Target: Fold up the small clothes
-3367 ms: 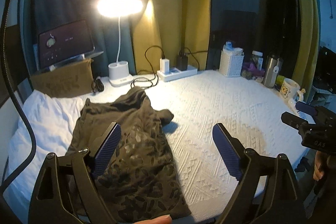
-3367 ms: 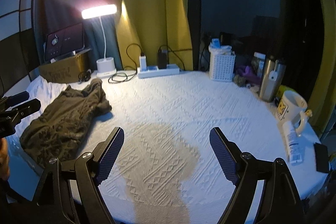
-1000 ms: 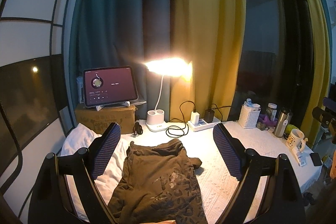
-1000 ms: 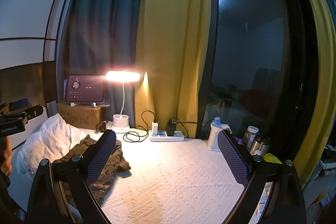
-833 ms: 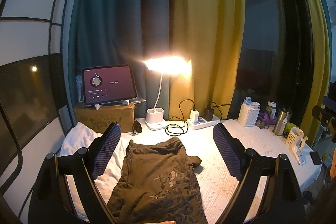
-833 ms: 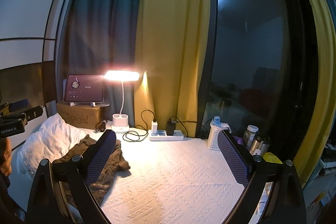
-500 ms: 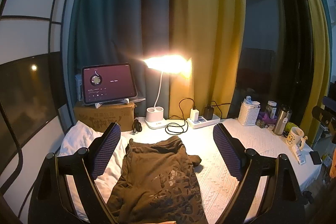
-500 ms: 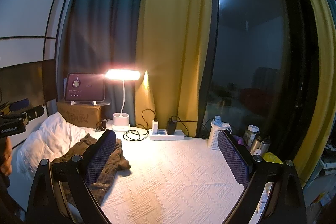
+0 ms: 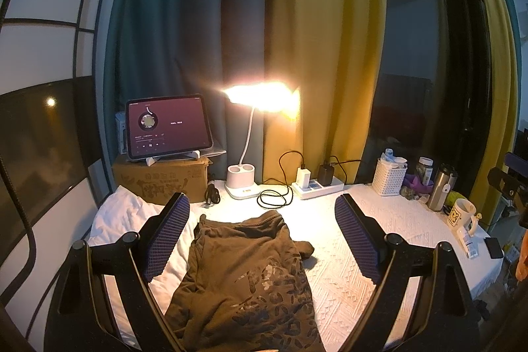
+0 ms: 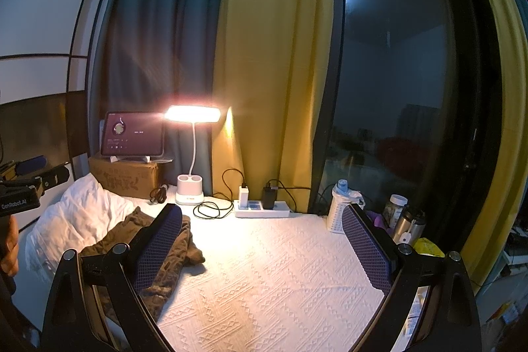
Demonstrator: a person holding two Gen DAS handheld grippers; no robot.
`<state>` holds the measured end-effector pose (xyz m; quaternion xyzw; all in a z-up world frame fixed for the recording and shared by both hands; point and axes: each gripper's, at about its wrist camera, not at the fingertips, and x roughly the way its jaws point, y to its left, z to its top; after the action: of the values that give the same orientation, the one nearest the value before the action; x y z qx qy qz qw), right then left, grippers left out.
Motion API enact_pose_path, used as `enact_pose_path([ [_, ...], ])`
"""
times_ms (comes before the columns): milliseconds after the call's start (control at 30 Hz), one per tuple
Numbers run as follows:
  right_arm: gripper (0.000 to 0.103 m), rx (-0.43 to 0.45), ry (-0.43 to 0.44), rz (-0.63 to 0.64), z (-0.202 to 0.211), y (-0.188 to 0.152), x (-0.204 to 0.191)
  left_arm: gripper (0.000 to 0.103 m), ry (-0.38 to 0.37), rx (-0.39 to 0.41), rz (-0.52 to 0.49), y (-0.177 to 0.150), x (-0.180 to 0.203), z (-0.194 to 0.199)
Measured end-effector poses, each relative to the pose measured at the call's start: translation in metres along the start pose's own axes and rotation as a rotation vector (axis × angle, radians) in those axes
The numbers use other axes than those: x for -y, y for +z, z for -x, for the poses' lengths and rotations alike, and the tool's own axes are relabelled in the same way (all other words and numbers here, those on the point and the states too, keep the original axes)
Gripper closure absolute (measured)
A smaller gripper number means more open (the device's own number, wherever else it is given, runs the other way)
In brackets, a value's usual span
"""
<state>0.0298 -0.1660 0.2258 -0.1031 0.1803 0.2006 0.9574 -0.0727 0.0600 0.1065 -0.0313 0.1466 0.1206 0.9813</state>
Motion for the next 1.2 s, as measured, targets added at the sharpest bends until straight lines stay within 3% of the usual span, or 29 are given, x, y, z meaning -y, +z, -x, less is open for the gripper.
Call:
enact_pose_path([
  [1200, 0.005, -0.008, 0.001, -0.004, -0.005, -0.008, 0.001, 0.014, -0.012, -0.008, -0.014, -0.004, 0.012, -0.003],
])
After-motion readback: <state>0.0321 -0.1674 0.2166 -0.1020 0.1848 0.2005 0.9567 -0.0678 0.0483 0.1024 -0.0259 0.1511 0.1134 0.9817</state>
